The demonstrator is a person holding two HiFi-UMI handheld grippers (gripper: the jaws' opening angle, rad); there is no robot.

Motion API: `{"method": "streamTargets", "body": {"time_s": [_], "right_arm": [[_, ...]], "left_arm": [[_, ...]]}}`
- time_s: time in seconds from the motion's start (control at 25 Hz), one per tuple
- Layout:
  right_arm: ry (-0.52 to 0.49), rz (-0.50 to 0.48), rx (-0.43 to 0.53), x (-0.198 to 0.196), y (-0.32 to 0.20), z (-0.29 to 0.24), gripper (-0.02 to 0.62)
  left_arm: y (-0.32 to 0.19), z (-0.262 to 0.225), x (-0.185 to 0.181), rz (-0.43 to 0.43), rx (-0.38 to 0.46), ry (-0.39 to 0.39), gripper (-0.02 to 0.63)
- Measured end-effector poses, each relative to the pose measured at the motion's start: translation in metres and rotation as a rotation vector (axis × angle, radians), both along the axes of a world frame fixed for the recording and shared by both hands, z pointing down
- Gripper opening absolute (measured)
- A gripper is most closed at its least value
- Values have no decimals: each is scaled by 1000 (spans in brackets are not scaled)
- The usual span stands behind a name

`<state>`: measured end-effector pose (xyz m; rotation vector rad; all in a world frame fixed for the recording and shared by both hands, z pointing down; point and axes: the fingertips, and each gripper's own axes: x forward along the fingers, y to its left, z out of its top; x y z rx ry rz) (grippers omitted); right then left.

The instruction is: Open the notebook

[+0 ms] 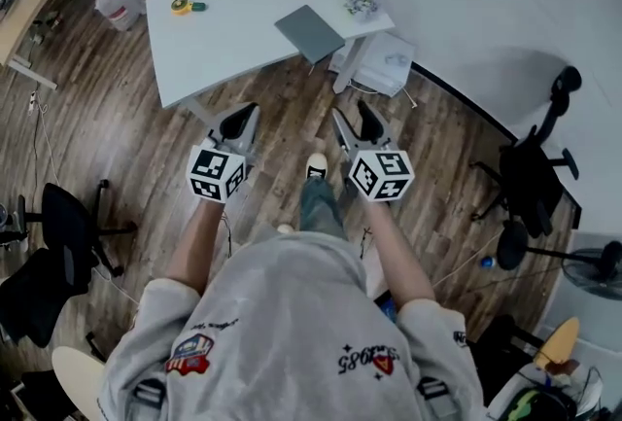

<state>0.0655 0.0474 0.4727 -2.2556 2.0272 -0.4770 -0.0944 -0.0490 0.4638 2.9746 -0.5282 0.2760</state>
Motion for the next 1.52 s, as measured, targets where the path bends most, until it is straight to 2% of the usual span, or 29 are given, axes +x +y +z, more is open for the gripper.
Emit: {"method": "streamTargets", "body": {"time_s": [0.2,0.44,0.6,0.76,0.96,1.32,1.4,1.52], "right_arm": [[82,-82,-22,40,-66,4,239],[110,-172,-30,103,-145,8,241],[182,-228,-20,148,-192,-2,241],[214,-277,-15,183,-231,-2,239],[171,-311,-48,210,-258,18,239],[54,-335,-165,245,-275,80,221],[7,-325,-202,258,-278,99,202],[-89,-325,-269,272,-281,130,209]], "left_arm": [[-54,-1,41,-45,1,-2,5],[-119,-4,111,-91,6,9,5],[-156,-12,160,-103,4,34,5],[-185,-16,198,-129,26,24,5],[-206,-7,223,-157,11,3,5],[-235,17,238,-186,-40,-7,5],[-238,24,240,-181,-51,-15,5],[-243,35,237,-187,-70,-29,5]]}}
